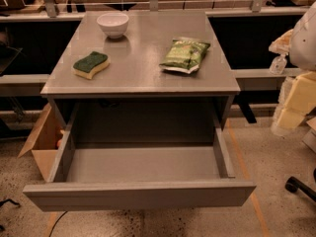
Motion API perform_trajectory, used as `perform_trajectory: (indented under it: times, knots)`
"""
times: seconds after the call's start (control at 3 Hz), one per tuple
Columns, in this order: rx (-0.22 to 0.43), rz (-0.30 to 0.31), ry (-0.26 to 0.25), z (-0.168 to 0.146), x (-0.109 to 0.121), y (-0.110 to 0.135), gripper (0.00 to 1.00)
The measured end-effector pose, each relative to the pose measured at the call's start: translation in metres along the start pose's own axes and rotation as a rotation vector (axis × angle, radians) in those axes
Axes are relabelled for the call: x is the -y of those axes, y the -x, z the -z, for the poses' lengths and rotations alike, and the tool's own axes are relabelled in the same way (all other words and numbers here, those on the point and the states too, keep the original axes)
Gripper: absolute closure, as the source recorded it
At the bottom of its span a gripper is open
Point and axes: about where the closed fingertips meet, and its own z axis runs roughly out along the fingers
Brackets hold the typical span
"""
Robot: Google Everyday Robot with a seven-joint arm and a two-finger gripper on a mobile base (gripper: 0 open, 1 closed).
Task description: Place green jalapeno chip bag into top drawer
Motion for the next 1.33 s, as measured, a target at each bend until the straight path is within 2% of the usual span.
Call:
perform_trajectory:
  times: [0.67,1.0,1.33]
  knots:
    - [0.013,-0.021,-0.021,-0.002,0.006,0.003,0.0]
    - [0.085,-0.107,-0.065,-0.02,0.036,0.011,0.0]
    - [0.195,-0.222,-0.111,-0.04,0.078,0.023,0.0]
